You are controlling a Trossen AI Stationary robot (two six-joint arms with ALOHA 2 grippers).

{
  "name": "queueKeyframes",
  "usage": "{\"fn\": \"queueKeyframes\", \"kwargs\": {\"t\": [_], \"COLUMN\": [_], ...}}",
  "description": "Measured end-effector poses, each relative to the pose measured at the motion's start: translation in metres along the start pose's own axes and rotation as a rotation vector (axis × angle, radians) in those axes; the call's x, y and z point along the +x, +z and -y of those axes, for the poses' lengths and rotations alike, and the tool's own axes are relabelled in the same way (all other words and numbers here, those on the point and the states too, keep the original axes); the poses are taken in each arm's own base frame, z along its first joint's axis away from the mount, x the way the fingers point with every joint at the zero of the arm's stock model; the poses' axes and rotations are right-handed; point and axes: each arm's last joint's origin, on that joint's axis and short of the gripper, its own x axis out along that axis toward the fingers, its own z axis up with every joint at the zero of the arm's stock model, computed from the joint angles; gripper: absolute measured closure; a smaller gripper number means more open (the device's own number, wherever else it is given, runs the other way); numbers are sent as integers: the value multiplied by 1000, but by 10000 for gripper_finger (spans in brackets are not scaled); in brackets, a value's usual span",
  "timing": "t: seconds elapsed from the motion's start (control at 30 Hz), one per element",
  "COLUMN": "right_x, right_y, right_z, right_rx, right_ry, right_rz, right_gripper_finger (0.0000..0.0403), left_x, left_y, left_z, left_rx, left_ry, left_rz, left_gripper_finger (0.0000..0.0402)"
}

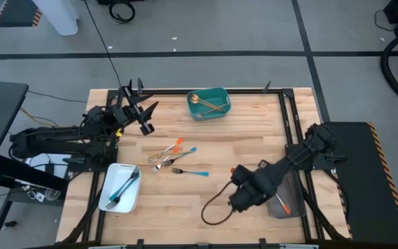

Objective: Sort silverware by color (type)
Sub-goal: Put the orange fork into the black bin

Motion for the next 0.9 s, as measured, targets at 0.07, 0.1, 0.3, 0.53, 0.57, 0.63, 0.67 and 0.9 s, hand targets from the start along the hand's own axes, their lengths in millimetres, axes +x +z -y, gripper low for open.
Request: {"fn": "queueKeyframes", "kwargs": {"t": [0.07,0.1,0.3,0.53,0.57,0.63,0.67,0.9], "right_x": [5,7,26,43,45,47,49,52], "right_y": [-7,-11,-31,-53,-55,-60,-62,-76], "right_z": [-1,-1,-1,1,1,2,2,3], "right_rx": [26,41,127,112,109,95,90,92], "right_ry": [-16,-25,-98,-174,-183,-197,-202,-224], "right_rz": [-24,-35,-123,-177,-177,-177,-180,-208], "right_gripper_finger": [387,387,387,387,387,387,387,387], "left_x": [1,2,3,3,3,3,3,3], "left_y": [-1,-1,-1,-1,-1,-2,-2,-4], "left_z": [0,1,1,0,0,1,1,2], "left_rx": [0,0,-3,-4,-4,-4,-3,-3], "left_ry": [4,6,18,20,19,18,16,6], "left_rz": [5,9,34,36,36,33,29,10], "left_gripper_finger": [260,260,260,260,260,260,260,260]}}
